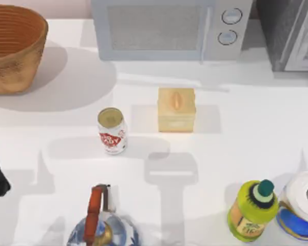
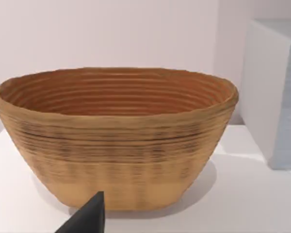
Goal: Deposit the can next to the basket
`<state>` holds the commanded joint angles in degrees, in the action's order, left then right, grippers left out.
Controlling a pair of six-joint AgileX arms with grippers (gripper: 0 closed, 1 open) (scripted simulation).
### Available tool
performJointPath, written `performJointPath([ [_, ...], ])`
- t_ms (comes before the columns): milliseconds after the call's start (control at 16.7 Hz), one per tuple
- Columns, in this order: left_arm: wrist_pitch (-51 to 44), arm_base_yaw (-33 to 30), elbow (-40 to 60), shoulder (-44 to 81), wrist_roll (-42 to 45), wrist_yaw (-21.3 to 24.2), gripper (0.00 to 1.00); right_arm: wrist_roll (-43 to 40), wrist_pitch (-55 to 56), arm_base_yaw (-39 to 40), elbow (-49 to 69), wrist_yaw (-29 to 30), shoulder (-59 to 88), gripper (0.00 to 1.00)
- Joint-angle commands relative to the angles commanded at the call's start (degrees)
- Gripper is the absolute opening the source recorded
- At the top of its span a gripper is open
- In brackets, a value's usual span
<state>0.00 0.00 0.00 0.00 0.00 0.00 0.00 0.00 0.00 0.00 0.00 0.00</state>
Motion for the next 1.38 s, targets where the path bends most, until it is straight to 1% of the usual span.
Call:
performJointPath([
  [240, -1.44, 0.11, 1.75, 1.75, 1.22, 0.12, 1.00, 0.00, 0.00, 0.00, 0.00, 0.00, 0.00, 1.00],
  [360, -4.71, 0.50, 5.93, 5.96, 3.97, 0.28, 1.00, 0.00, 0.00, 0.00, 0.00, 0.00, 0.00, 1.00],
  [480, -9.39, 1.18, 12.32, 12.62, 7.92, 0.39, 1.00, 0.00, 0.00, 0.00, 0.00, 0.00, 0.00, 1.00],
  [720, -21.88, 3.16, 29.24, 32.75, 18.30, 0.42, 1.00, 0.00, 0.00, 0.00, 0.00, 0.00, 0.00, 1.00],
  [1140, -47.30, 7.30, 61.55, 76.38, 38.92, -0.23, 1.00, 0.00, 0.00, 0.00, 0.00, 0.00, 0.00, 1.00],
  [1380, -59.25, 9.35, 77.22, 95.43, 48.66, -0.35, 1.00, 0.00, 0.00, 0.00, 0.00, 0.00, 0.00, 1.00],
])
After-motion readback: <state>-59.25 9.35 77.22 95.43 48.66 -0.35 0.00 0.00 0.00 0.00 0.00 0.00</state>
